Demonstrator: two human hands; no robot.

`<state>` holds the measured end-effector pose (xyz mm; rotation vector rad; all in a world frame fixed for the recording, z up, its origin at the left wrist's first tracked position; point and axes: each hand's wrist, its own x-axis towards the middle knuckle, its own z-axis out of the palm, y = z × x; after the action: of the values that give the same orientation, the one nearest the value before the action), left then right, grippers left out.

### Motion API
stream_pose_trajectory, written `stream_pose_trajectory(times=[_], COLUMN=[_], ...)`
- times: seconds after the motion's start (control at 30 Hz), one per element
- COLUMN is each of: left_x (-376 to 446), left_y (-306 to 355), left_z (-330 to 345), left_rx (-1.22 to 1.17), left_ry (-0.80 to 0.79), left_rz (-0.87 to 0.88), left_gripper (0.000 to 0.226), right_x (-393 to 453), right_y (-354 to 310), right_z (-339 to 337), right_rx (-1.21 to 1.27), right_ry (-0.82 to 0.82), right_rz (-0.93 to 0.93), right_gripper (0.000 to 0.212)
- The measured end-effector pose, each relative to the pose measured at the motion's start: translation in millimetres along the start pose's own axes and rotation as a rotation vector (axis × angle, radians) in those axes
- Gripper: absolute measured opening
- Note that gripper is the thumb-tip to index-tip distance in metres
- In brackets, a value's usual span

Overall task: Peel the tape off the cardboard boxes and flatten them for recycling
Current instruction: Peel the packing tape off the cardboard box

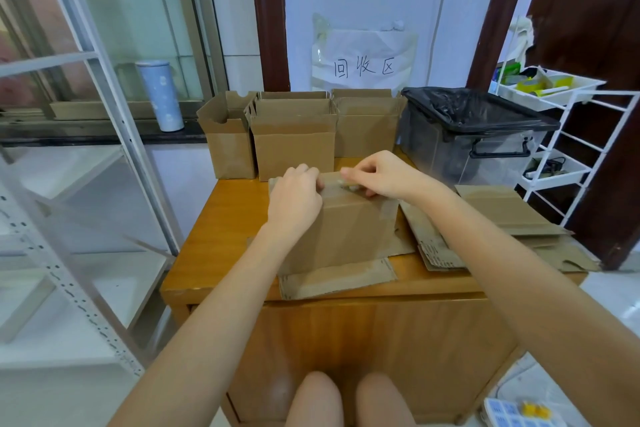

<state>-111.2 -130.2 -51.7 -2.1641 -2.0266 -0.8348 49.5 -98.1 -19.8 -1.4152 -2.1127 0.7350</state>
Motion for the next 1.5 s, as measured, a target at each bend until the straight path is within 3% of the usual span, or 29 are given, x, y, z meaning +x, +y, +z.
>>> stream_pose_trajectory(times=[0.1,0.23,0.33,0.47,0.67,0.87,0.97,1.13,1.33,1.5], left_x=[0.7,2.2,2.7,1.9,3.6,6.0,4.9,5.1,5.0,6.4], left_y=[0.5,-2.2,-3.0,-2.5,-6.7,-8.9,-8.5,-7.3,-9.4,-9.2], left_z=[1.4,3.5,6.9,9.8,9.1,8.6,8.9,7.4,9.2,10.1], left_rx=[0.021,0.041,0.086,0.161,0.196,0.197,0.21,0.233,0.237,0.234], left_ry=[0.01,0.009,0.013,-0.013,-0.055,-0.097,-0.093,-0.115,-0.096,-0.104], left_rz=[-0.001,0.014,0.044,0.127,0.121,0.114,0.113,0.113,0.135,0.132], left_gripper=[0.02,0.02,0.026,0.041,0.043,0.043,0.043,0.044,0.043,0.043], right_x=[3.9,11.8,14.8,14.3,4.7,-3.8,-0.5,-3.0,5.8,7.7], right_y=[-0.3,-2.8,-9.3,-13.6,-17.4,7.6,16.5,12.5,2.4,-1.0], right_z=[1.1,6.7,15.0,23.5,8.7,-16.4,-8.0,-0.9,6.7,-2.9], right_rx=[-0.066,-0.139,-0.202,-0.294,-0.495,-0.334,-0.262,-0.424,-0.531,-0.398], right_ry=[0.011,0.045,0.056,0.12,0.189,0.174,0.249,0.383,0.225,0.139], right_rz=[0.006,0.149,0.193,0.189,0.17,0.254,0.216,0.133,0.046,0.07], right_gripper=[0.027,0.043,0.033,0.035,0.033,0.046,0.034,0.031,0.045,0.02])
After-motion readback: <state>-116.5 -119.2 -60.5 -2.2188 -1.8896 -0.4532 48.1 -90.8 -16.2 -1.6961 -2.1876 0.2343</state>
